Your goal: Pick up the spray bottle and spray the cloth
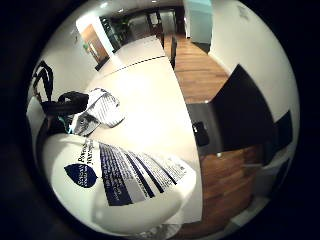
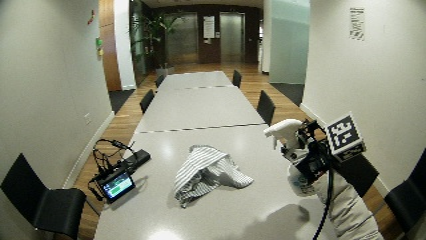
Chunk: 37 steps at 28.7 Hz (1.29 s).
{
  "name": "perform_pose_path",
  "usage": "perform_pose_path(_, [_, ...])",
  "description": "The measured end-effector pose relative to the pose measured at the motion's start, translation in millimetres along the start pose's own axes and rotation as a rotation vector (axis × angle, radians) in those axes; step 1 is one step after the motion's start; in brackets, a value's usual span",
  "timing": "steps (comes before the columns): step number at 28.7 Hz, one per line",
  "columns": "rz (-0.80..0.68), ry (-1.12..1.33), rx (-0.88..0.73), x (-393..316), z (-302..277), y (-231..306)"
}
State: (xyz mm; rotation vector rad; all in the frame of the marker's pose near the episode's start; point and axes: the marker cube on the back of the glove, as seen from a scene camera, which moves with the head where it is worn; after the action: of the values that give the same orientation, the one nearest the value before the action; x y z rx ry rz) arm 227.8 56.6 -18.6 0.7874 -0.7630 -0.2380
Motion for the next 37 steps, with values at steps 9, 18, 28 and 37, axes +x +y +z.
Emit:
perform_pose_path(9, [-0.138, 0.671, -0.197, -11, 31, -34])
perform_pose_path(18, [-0.185, 0.879, -0.258, -7, 47, -35])
perform_pose_path(28, [-0.169, 0.927, -0.244, 2, 42, -39])
perform_pose_path(37, [0.108, 0.336, -0.164, 26, 37, -45])
